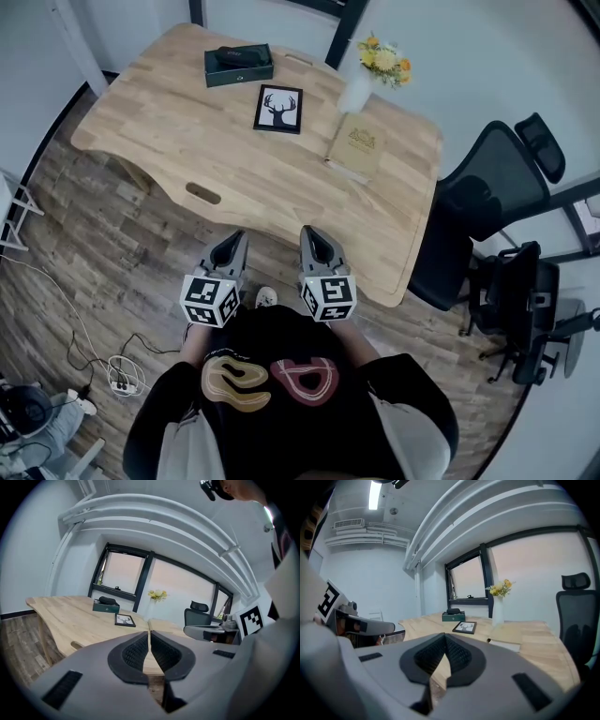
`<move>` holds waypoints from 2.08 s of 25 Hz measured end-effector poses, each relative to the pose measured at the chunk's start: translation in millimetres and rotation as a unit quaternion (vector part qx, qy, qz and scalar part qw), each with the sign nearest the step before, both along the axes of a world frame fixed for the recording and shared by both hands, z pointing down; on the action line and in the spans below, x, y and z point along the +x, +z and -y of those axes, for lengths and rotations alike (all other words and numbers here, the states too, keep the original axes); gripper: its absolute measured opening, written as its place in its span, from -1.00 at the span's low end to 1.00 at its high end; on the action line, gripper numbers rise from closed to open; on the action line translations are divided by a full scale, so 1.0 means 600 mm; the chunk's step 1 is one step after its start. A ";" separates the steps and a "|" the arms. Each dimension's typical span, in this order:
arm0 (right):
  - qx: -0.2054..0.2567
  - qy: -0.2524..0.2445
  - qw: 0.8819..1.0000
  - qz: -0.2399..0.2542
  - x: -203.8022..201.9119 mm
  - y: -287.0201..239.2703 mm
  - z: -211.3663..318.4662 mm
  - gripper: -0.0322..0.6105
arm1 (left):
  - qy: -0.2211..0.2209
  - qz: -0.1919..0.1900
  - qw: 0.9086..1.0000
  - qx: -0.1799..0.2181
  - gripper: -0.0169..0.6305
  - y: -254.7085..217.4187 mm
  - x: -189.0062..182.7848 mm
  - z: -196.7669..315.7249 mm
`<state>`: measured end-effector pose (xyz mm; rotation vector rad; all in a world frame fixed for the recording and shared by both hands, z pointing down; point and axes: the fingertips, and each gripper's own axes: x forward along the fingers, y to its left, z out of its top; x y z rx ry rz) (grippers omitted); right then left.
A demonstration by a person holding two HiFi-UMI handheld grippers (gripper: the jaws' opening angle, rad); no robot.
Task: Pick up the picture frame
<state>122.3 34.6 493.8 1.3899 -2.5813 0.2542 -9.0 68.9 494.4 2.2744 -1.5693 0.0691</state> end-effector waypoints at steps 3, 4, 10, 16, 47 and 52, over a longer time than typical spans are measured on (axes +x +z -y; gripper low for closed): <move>-0.003 0.002 1.000 0.000 0.008 0.004 0.017 -0.87 | 0.003 0.000 1.000 -0.005 -0.86 0.005 0.009 0.020; -0.003 0.003 1.000 0.000 0.011 0.005 0.022 -0.87 | 0.004 -0.001 1.000 -0.007 -0.86 0.007 0.011 0.025; -0.009 0.016 1.000 0.001 0.022 0.006 0.048 -0.87 | 0.015 -0.003 1.000 -0.011 -0.86 0.009 0.016 0.064; -0.010 0.031 0.999 0.002 0.024 0.010 0.087 -0.87 | 0.013 -0.007 1.000 0.006 -0.86 -0.004 0.011 0.119; -0.003 0.170 0.985 -0.013 -0.082 -0.023 0.411 -0.87 | 0.059 -0.033 0.997 -0.041 -0.86 -0.023 -0.139 0.501; -0.014 0.151 0.988 -0.016 -0.092 -0.042 0.465 -0.87 | 0.053 -0.027 0.997 -0.048 -0.86 -0.027 -0.131 0.545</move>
